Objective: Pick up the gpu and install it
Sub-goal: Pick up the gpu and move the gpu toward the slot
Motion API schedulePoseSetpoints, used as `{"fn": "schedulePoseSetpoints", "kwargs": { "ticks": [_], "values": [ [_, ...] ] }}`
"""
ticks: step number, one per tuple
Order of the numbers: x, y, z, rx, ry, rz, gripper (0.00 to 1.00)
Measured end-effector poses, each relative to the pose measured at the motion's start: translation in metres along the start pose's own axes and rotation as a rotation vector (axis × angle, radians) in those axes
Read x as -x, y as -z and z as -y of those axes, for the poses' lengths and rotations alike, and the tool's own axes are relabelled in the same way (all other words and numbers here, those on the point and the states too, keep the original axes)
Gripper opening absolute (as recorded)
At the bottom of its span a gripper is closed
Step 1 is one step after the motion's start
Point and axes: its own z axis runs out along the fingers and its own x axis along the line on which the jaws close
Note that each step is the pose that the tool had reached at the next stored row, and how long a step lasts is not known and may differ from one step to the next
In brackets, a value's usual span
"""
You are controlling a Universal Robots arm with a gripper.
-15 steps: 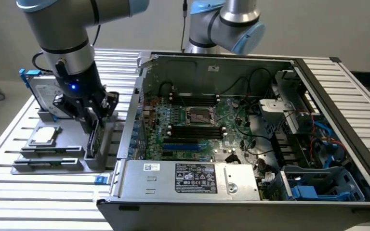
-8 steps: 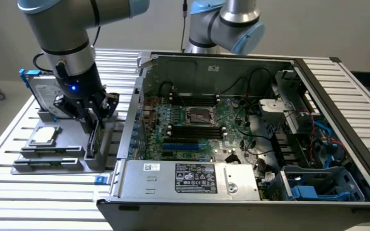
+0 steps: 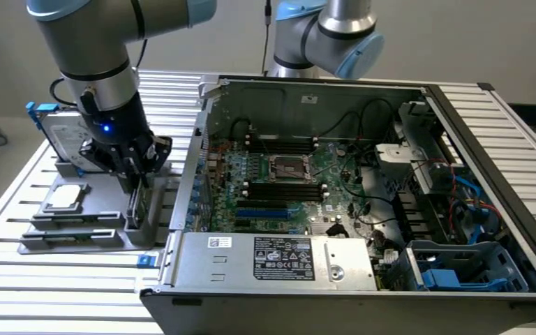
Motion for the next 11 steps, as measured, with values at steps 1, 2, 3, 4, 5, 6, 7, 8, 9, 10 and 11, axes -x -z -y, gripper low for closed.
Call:
{"fn": "schedulePoseSetpoints", "kwargs": {
  "ticks": [1,2,3,4,5,6,7,8,9,10,11],
  "values": [
    [0.0,-0.0001,0.0,0.0,0.0,0.0001,0.27],
    [0.0,-0.0001,0.0,0.0,0.0,0.0002,0.27],
    [0.0,-0.0001,0.0,0.0,0.0,0.0001,0.27],
    [0.0,-0.0001,0.0,0.0,0.0,0.0001,0.27],
    [0.0,-0.0001,0.0,0.0001,0.0,0.0001,0.27],
    [0.0,-0.0001,0.0,0.0,0.0,0.0001,0.27],
    [0.0,-0.0001,0.0,0.0001,0.0,0.0001,0.27],
    [0.0,-0.0001,0.0,0.0001,0.0,0.0001,0.27],
    [0.0,-0.0001,0.0,0.0002,0.0,0.0002,0.27],
    [0.0,-0.0001,0.0,0.0005,0.0,0.0003,0.27],
    [0.0,0.0002,-0.0001,0.0009,0.0,0.0004,0.27]
  ]
}}
